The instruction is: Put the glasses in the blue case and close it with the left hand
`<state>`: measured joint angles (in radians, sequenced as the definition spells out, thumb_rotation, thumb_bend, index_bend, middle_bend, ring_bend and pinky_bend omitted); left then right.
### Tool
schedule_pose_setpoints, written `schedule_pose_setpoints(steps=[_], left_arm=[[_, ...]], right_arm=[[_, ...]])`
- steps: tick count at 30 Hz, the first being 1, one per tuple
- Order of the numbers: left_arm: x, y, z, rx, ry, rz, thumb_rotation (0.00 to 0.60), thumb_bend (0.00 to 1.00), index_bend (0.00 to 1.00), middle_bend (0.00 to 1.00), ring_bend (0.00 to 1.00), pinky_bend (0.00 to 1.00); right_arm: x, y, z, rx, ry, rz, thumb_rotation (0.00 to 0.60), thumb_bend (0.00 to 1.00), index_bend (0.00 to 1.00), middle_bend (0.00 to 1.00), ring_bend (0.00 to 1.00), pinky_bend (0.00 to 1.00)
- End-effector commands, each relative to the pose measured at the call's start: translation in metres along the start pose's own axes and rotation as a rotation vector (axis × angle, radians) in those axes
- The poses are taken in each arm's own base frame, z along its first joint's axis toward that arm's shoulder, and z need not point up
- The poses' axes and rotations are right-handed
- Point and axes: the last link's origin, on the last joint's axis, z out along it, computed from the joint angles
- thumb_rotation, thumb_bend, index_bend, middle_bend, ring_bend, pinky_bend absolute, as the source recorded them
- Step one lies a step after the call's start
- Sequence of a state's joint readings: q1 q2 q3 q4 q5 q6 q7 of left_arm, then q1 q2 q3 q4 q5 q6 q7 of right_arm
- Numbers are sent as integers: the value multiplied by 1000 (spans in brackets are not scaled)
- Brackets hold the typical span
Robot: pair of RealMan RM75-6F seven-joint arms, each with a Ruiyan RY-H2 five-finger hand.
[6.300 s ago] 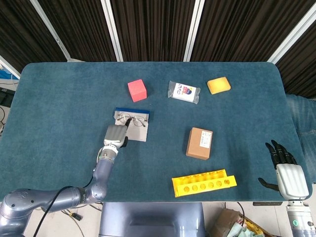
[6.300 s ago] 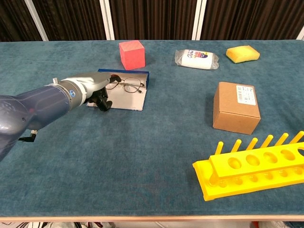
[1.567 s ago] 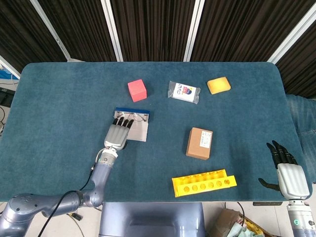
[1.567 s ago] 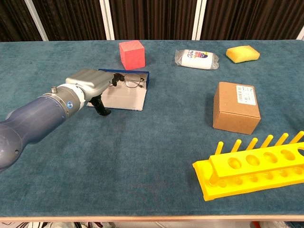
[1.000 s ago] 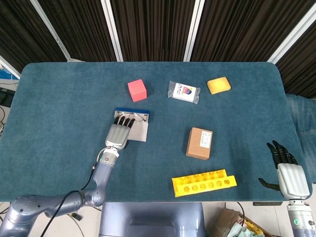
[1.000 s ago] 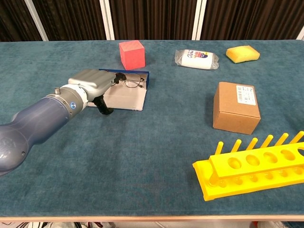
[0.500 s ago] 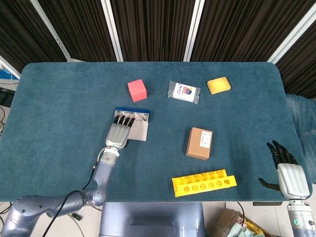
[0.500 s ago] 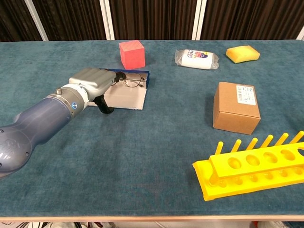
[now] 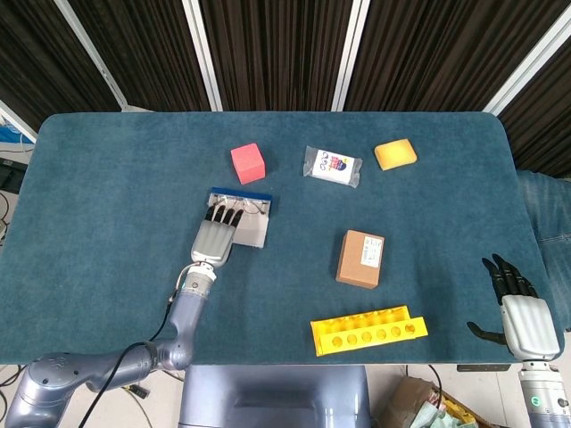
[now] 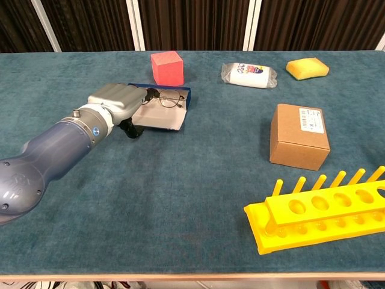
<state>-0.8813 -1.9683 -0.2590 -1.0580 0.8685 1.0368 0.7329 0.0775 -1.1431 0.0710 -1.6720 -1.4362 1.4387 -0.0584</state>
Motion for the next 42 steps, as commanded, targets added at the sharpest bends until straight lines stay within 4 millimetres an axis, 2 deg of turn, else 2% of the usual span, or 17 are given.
schedule_pose_setpoints(steps=[1,11,21,30,42], left_arm=[[2,1,1,1,10,3,600,446,86,141,63,96],[13,4,15,37,59,54,600,449,132,141,63,96],[16,15,29,48,67,64,600,450,284,141,63,96],[11,19,30,36,71,55,600,450,350,141,63,96],[12,13,27,30,99,35,600,449,423,141,63,93]], right_arm=[[0,0,0,0,0,0,600,103,0,0,91,187],[0,0,0,-4,-1,2,600,104,0,0,90,187],[0,1,-1,-7,1,2,600,103,0,0,90,187],[0,1,-1,-10,-1,4,600,104,0,0,91,187],[0,1,0,-16,-7,9,600,104,0,0,91,187]])
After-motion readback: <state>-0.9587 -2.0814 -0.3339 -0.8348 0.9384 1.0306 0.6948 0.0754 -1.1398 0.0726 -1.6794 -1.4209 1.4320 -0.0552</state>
